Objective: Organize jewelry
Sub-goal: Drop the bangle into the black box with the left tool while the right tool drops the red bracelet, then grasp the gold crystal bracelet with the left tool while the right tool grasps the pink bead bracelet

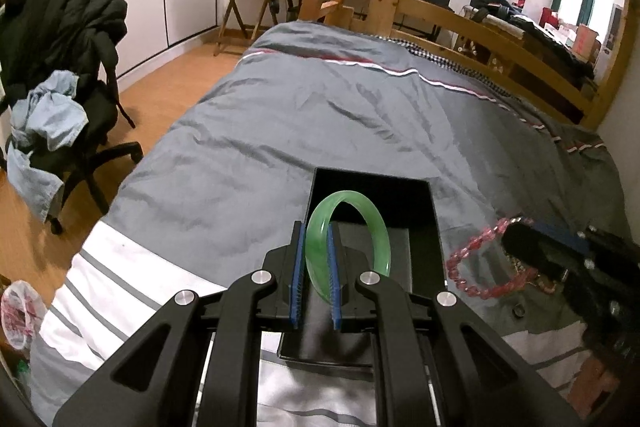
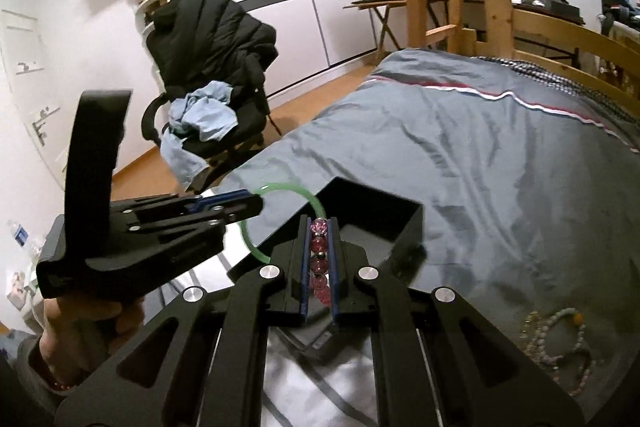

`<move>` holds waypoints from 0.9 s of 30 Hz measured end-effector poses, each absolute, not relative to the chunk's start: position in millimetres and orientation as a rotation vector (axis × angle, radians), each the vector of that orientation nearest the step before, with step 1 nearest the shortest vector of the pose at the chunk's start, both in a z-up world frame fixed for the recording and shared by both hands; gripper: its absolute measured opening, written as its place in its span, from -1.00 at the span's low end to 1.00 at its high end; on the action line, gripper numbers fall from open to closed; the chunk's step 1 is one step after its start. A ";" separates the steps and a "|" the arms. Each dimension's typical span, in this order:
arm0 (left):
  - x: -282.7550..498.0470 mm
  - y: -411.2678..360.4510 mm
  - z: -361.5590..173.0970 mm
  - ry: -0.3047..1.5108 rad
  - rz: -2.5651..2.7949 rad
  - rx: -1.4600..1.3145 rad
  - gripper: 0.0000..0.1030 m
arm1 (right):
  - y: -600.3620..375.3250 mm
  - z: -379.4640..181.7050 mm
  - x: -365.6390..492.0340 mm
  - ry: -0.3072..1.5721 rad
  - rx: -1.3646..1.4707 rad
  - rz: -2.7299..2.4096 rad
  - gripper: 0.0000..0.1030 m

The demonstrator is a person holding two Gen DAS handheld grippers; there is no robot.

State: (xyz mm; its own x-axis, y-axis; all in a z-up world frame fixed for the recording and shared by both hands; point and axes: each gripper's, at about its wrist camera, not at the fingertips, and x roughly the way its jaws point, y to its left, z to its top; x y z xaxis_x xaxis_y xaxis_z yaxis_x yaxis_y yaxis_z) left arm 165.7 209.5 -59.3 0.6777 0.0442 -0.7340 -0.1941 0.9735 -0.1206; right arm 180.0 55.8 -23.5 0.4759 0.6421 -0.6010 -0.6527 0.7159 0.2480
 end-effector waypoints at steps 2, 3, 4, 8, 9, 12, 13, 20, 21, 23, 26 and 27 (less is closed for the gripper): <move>165.9 211.0 -60.9 0.821 0.134 -0.203 -0.80 | 62.1 -27.7 178.2 0.736 -0.021 0.804 -0.84; 165.8 211.1 -61.1 0.822 0.134 -0.204 -0.80 | 64.8 -29.4 177.4 0.740 -0.022 0.813 -0.84; 165.7 210.9 -61.0 0.822 0.133 -0.205 -0.79 | 67.0 -31.4 177.6 0.749 -0.016 0.823 -0.84; 166.5 211.9 -62.2 0.827 0.131 -0.214 -0.78 | 74.2 -39.9 175.8 0.773 -0.027 0.842 -0.84; 166.4 212.3 -62.7 0.829 0.130 -0.218 -0.78 | 76.3 -42.6 175.4 0.782 -0.034 0.843 -0.84; 166.8 213.5 -64.1 0.834 0.128 -0.230 -0.77 | 80.9 -52.4 177.1 0.816 -0.058 0.822 -0.82; 165.9 213.7 -63.1 0.827 0.131 -0.231 -0.77 | 81.2 -55.8 178.0 0.825 -0.067 0.810 -0.82; 165.7 209.1 -61.5 0.816 0.126 -0.221 -0.27 | 70.3 -63.2 174.6 0.813 -0.078 0.776 0.16; 164.3 208.4 -59.9 0.806 0.128 -0.218 -0.08 | 65.2 -60.2 172.9 0.791 -0.067 0.763 0.48; 161.1 206.8 -55.5 0.778 0.127 -0.217 0.37 | 51.8 -53.9 168.8 0.751 -0.045 0.728 0.60; 160.8 199.4 -54.0 0.775 0.099 -0.215 0.49 | 28.3 -53.3 165.9 0.754 -0.032 0.675 0.66; 161.8 192.8 -54.6 0.783 0.082 -0.201 0.49 | 16.8 -54.4 163.5 0.755 -0.033 0.652 0.72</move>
State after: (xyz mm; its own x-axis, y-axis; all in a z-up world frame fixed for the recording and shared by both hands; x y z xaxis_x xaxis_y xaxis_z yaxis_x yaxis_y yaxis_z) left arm 161.8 192.8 -54.6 0.7069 -0.0015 -0.7073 -0.1475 0.9777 -0.1494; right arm 163.5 16.8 -54.4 0.5425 0.5381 -0.6452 -0.5606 0.8038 0.1990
